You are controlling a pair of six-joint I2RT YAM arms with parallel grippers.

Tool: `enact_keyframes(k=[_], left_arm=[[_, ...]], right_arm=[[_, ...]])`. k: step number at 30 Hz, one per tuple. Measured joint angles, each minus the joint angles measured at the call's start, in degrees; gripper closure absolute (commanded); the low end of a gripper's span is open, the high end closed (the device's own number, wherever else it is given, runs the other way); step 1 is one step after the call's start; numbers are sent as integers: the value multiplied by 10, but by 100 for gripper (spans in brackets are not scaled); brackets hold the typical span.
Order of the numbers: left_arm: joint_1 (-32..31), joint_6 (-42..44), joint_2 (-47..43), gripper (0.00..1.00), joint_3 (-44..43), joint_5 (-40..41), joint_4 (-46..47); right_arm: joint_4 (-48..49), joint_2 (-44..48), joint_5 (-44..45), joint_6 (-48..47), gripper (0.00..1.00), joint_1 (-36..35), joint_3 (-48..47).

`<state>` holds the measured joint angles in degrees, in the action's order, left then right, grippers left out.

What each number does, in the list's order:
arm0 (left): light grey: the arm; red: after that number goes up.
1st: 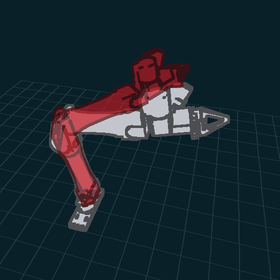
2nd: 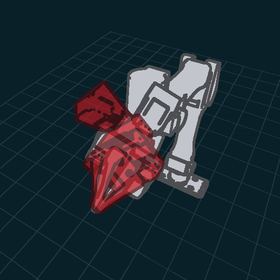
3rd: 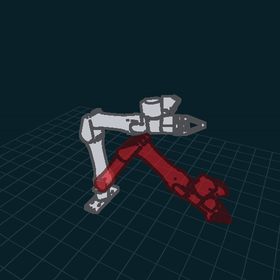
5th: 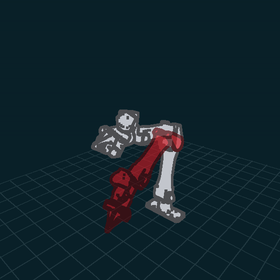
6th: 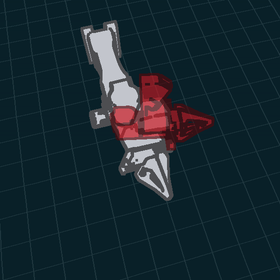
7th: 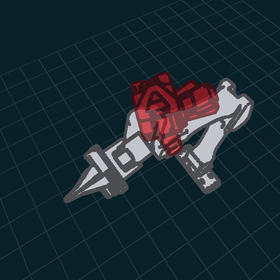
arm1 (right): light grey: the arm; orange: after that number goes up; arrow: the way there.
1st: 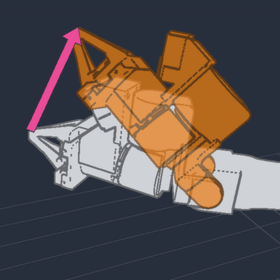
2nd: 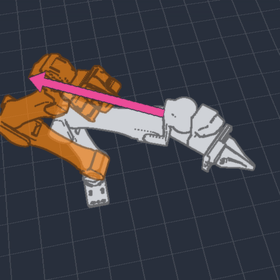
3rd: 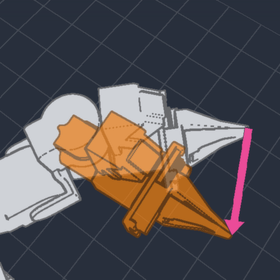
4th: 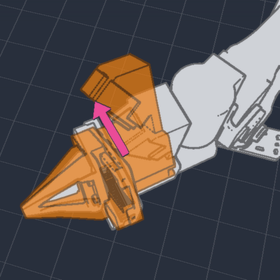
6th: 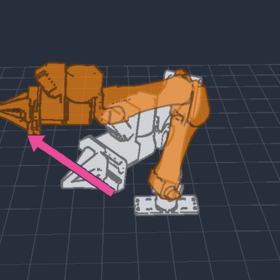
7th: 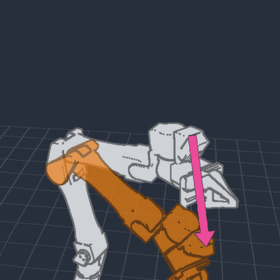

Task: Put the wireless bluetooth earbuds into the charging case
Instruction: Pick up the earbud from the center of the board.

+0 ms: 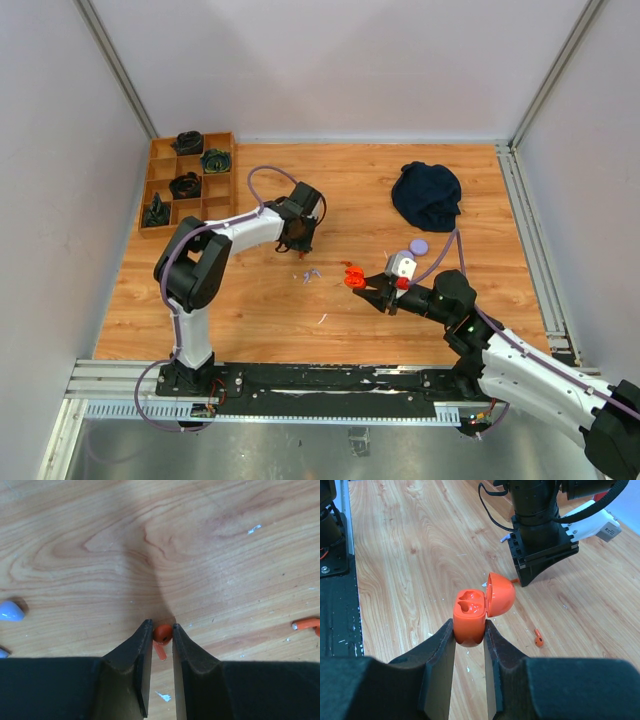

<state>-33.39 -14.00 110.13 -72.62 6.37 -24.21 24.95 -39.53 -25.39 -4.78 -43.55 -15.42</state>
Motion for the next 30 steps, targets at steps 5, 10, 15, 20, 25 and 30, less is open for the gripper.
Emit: enact_keyframes(k=[5,10,15,20,25,30], left_arm=[[0,0,-9,71,12,2,-2],[0,0,-9,70,12,3,-2],[0,0,-9,69,12,3,-4],[0,0,-9,67,10,3,-13],[0,0,-9,63,7,2,-25],[0,0,-9,64,5,3,-36]], right_arm=[[0,-1,0,0,90,0,0],[0,-4,0,0,90,0,0],[0,-4,0,0,90,0,0],[0,-4,0,0,90,0,0],[0,-4,0,0,90,0,0],[0,-4,0,0,90,0,0]])
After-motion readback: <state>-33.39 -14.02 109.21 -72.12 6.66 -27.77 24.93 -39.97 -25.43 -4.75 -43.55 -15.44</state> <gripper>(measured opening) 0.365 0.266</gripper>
